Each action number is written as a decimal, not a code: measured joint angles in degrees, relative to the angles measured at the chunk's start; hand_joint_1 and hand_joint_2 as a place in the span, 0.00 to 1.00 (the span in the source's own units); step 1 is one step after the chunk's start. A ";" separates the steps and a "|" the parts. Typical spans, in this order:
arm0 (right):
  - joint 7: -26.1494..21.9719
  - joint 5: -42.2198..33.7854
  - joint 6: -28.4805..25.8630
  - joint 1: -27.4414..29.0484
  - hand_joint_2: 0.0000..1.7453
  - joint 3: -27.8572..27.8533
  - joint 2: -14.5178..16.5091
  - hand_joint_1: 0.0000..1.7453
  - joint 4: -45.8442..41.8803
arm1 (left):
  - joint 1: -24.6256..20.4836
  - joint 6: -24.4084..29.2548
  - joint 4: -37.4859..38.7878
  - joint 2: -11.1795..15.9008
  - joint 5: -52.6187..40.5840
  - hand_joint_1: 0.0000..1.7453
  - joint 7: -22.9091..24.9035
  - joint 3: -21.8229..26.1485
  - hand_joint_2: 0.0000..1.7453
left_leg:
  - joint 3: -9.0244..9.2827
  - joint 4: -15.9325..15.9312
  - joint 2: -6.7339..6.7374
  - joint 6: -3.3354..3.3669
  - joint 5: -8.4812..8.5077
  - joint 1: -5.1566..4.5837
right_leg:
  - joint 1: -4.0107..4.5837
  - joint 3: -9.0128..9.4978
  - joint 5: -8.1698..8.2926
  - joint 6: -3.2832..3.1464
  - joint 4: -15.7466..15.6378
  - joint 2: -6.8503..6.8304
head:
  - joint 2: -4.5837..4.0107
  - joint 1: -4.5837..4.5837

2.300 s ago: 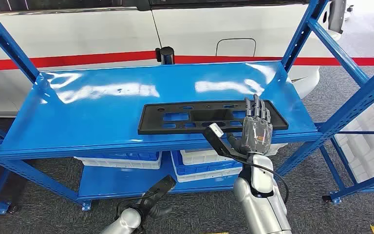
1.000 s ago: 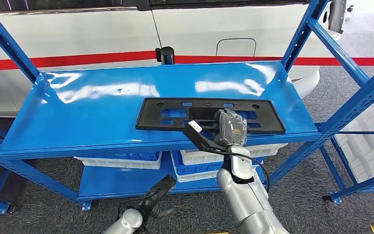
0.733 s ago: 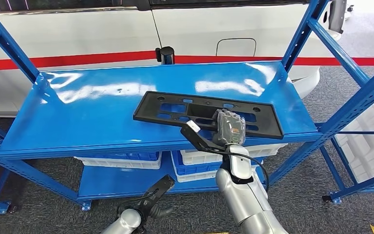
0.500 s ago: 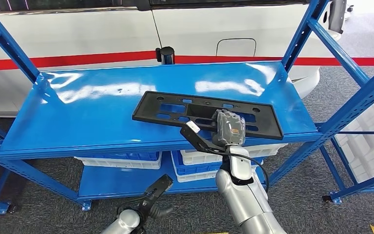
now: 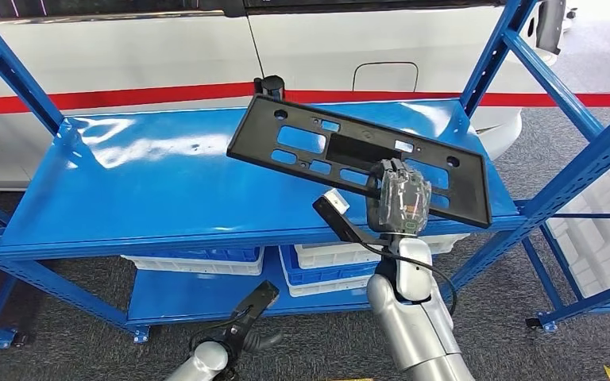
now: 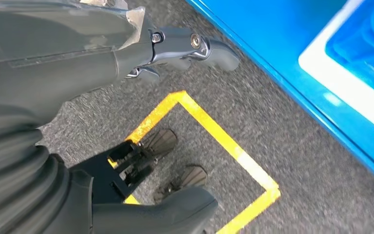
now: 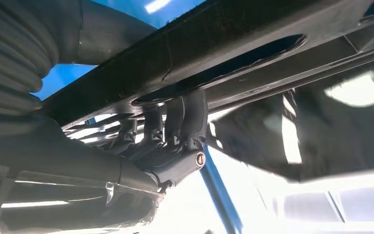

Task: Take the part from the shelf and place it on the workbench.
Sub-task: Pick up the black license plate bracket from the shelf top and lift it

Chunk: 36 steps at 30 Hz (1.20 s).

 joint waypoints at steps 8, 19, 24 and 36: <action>-1.46 0.32 -0.10 2.05 1.00 -0.71 -0.99 1.00 -7.69 | 0.00 -0.71 0.00 0.03 0.83 0.00 -0.52 -0.23 1.00 | 0.00 0.00 0.00 0.00 0.00 -0.01 | 0.00 -0.01 0.00 0.00 0.00 0.00 | 0.00 -0.01; -8.56 -15.69 -0.04 7.63 1.00 1.15 -2.03 1.00 -21.64 | -0.03 0.41 0.03 1.17 5.65 0.00 -1.68 -0.18 1.00 | 0.16 -0.34 0.03 0.68 0.27 -0.05 | -0.78 -0.10 0.22 0.55 -0.29 0.02 | 0.00 -0.01; -11.09 -20.94 -0.06 10.51 1.00 2.02 -3.16 1.00 -28.67 | 0.04 1.00 0.00 1.73 6.46 0.00 -2.10 0.11 1.00 | 1.36 -2.25 0.93 1.85 1.38 0.21 | -0.79 -6.67 -3.89 0.33 11.32 -1.43 | 0.00 0.21; -22.95 -43.39 3.59 21.97 1.00 1.76 -6.69 1.00 -42.06 | 3.89 4.20 -4.36 4.00 10.11 0.00 -4.97 3.57 1.00 | 0.19 0.87 0.93 -1.87 -1.35 1.16 | -2.03 -4.61 2.52 1.16 2.17 -1.62 | 0.00 0.38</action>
